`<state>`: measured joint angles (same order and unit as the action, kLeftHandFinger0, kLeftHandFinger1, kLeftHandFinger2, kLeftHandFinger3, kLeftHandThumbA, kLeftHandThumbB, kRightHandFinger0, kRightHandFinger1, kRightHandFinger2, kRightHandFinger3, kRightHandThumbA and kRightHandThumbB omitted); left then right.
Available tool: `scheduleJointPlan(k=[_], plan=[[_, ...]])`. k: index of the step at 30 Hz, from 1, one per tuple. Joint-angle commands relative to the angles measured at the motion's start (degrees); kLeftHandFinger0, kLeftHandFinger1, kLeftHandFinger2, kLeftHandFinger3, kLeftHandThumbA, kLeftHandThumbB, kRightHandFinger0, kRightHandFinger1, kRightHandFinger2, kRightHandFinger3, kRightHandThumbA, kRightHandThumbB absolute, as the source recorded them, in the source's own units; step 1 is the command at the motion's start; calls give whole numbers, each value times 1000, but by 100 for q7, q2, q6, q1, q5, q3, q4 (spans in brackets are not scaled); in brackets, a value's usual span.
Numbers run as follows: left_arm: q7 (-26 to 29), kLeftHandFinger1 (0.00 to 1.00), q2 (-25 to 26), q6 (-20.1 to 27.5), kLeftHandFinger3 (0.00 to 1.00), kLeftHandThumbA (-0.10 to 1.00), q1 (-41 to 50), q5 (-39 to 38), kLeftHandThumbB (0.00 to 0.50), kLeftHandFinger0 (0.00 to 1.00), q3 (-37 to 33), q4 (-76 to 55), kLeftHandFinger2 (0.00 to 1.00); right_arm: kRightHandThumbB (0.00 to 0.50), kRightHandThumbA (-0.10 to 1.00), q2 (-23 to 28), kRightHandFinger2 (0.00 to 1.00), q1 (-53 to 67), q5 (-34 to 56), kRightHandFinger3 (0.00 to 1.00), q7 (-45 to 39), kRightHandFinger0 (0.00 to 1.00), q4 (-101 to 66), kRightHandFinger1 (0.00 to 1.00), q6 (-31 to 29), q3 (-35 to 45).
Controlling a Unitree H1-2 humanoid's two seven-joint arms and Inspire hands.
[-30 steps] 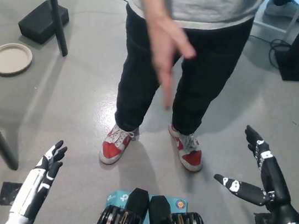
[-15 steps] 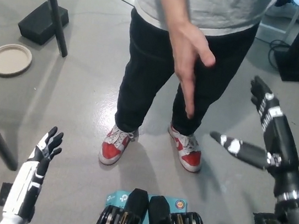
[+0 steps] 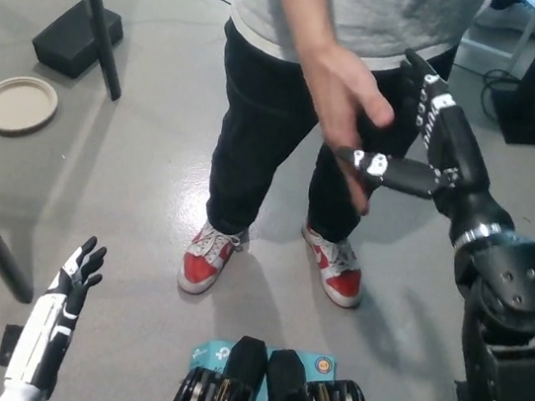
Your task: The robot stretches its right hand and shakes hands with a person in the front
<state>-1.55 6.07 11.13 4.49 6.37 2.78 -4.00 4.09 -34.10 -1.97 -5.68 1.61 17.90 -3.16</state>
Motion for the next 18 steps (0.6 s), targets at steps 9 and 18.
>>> scheduleJointPlan(k=[9, 18], plan=[[79, 1000, 122, 212, 1000, 1000, -165, 101, 144, 1000, 62, -63, 1000, 398, 1000, -177, 1000, -1326, 28, 1000, -62, 1000, 1782, 1000, -113, -67], [79, 1000, 169, 203, 1000, 1000, -237, 144, 142, 1000, 70, -10, 1000, 402, 976, -289, 1000, -1851, -101, 1000, -43, 1000, 2677, 1000, -117, -226]])
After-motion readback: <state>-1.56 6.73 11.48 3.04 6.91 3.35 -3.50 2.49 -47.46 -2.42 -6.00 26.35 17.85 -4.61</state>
